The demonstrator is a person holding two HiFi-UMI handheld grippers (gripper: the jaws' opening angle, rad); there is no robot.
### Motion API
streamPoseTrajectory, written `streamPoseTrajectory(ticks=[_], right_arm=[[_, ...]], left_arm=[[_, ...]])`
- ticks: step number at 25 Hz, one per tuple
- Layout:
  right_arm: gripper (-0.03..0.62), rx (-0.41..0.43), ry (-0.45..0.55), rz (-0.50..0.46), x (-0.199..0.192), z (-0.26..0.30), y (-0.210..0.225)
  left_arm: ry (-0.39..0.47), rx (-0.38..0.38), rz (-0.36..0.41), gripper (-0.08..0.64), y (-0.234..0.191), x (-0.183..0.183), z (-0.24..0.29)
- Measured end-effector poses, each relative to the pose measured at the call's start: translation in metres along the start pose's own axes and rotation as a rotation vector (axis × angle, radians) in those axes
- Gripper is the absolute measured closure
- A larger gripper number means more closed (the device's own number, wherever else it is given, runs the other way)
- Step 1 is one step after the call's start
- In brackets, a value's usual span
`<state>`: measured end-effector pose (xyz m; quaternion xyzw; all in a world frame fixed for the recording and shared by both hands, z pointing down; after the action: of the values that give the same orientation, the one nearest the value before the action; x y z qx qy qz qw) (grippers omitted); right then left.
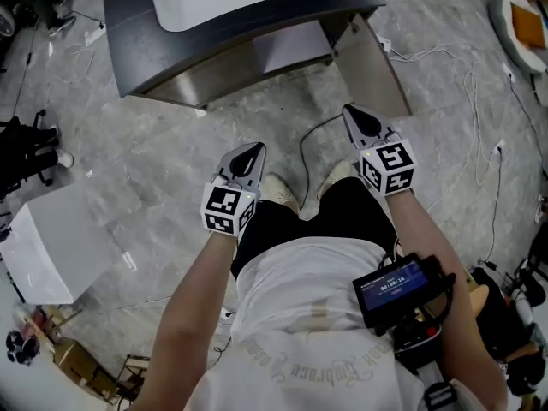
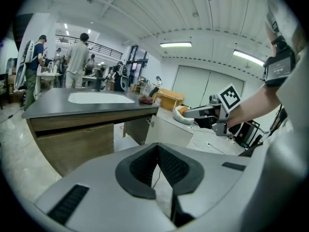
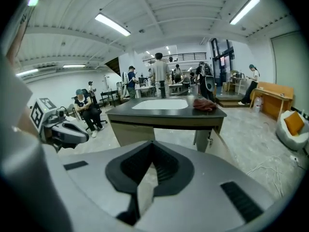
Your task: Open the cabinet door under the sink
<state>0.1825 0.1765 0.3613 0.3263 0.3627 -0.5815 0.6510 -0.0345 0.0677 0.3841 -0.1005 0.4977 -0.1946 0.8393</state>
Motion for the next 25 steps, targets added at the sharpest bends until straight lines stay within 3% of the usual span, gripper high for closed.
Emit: streamPoseTrajectory(ticks=[5,11,16,21,25], right_arm=[[0.58,0.093,-0.006,-0.016,0.014,0.044,-0.037],[0.58,0.244,-0.023,-0.046,0.013,0.106,-0.046],[0.58,0.374,-0.06,-0.087,0.002,0.151,-0.046],[0.58,0.423,-0.136,-0.146,-0.012,0.199,-0.03],[0.58,0.431,-0.145,-0.138,-0.014,0.237,-0.021]], left_arm=[[0.046,0.076,-0.05,0.551,-0.029,0.003,-0.023],[0.06,0.182,-0.128,0.551,-0.048,-0.004,-0.017],[0.076,0.303,-0.267,0.551,-0.057,-0.023,-0.016],[0.055,0.359,-0.241,0.551,-0.06,-0.028,0.002],[0.089,0.389,-0.269,0.551,-0.071,-0.031,0.018]])
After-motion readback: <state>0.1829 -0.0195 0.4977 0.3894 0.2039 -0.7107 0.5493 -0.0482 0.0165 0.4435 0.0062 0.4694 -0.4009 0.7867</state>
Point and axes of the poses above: the fingertips, and each gripper's own axes: z forward along the fingers, y to its right, x out of its top, the point moved 5 cm from there along -z, backward along the fingers, and after that the axes turned 7 degrees about -z, right-handed, at the moved point
